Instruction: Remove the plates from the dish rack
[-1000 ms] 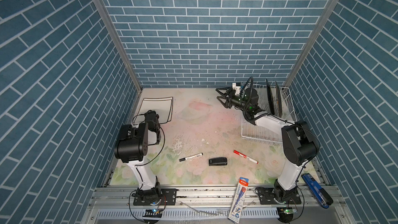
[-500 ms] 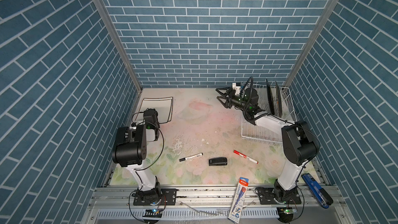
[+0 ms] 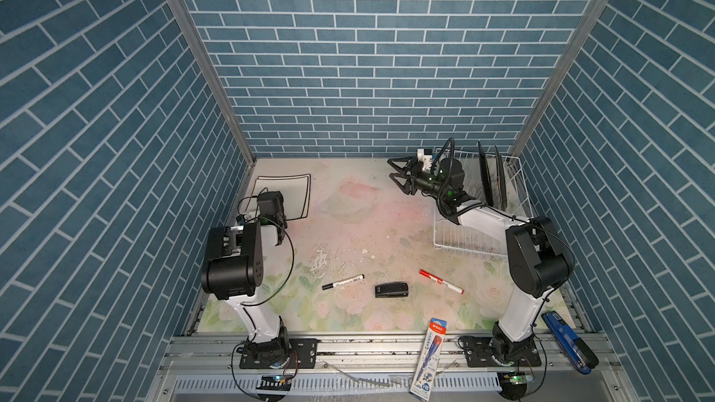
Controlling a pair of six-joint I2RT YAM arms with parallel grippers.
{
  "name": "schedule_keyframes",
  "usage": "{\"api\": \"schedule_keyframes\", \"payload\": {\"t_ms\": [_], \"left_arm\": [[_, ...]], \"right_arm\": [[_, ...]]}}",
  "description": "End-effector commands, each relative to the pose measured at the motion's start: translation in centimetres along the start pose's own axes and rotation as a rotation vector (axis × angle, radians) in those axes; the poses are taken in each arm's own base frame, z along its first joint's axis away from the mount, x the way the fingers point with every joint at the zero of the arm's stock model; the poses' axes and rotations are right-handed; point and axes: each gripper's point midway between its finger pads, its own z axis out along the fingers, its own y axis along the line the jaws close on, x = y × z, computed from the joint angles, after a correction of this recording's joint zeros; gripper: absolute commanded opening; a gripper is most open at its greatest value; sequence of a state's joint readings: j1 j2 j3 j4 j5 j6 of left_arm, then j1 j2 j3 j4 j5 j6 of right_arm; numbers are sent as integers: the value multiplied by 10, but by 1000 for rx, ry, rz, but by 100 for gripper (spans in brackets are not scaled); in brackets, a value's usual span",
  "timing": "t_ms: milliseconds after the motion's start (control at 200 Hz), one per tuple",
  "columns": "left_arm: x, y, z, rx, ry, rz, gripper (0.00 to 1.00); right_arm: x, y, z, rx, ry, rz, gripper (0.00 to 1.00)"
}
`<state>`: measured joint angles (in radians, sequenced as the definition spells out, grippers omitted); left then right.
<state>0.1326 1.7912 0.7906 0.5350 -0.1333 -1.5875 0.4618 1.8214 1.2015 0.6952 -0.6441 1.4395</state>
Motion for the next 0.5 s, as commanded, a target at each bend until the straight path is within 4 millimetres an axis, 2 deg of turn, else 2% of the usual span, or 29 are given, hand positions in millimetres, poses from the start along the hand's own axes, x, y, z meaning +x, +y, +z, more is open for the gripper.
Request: {"api": "schedule_keyframes", "payload": {"t_ms": [0,495], "left_arm": [[2,20,-1,-97,17,45,100],[16,30,3,-180,83,96,100]], "right_arm": [[-2,30,-4,-60,0,-59,77],[-1,27,-7,-61,-10,-61,77]]}}
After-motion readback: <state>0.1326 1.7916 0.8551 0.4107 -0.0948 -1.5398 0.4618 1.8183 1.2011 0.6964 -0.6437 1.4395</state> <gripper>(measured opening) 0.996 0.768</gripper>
